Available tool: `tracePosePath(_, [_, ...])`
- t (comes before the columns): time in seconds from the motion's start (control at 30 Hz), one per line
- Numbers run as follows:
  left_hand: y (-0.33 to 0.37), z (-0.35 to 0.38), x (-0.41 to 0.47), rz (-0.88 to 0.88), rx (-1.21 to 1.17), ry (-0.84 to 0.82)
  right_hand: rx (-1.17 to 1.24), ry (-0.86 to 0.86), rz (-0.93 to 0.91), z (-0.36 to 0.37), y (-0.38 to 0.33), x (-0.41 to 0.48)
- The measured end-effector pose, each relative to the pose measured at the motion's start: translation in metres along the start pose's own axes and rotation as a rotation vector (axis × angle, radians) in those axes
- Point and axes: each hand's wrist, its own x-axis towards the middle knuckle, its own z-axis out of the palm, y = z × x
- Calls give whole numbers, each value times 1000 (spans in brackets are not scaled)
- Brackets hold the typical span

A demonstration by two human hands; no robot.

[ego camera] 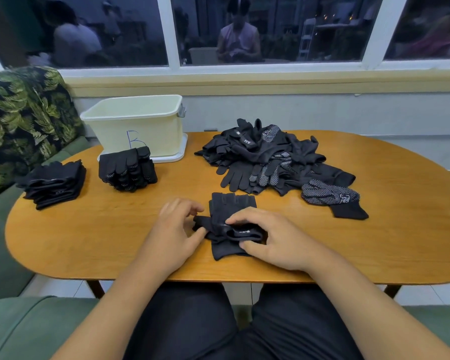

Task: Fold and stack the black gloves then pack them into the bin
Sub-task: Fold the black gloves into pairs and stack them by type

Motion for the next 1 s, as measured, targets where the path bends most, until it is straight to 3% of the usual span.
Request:
tracePosePath(0.13, [2,2,-6,69,16,16,-149,-47,-18,5,-3,2])
tracePosePath(0.3, [11,-3,-11,46,-63,118,-115,29,91,7,-3,4])
tracePosePath(0.37, [17,-3,-15,60,-61,58,-94,44,101,7,-2,5])
tracePosePath(0.47, [18,1,-14,-51,-51,-117,-73,97,104,8,-3,7])
tracePosePath(0.6, [17,3,-11,-97,-42,-121,-76,206,95,10,-8,9])
tracePosePath(0.77, [18,2,-12,-92,-31,-117,-232,11,-12,19,-8,1])
tracePosePath(0.87, [17,-1,-13,-71,-54,-126,-165,14,9,17,-8,2])
tracePosePath(1.0, [24,-6,-3,-65,-106,14,-128,25,42,16,-6,7])
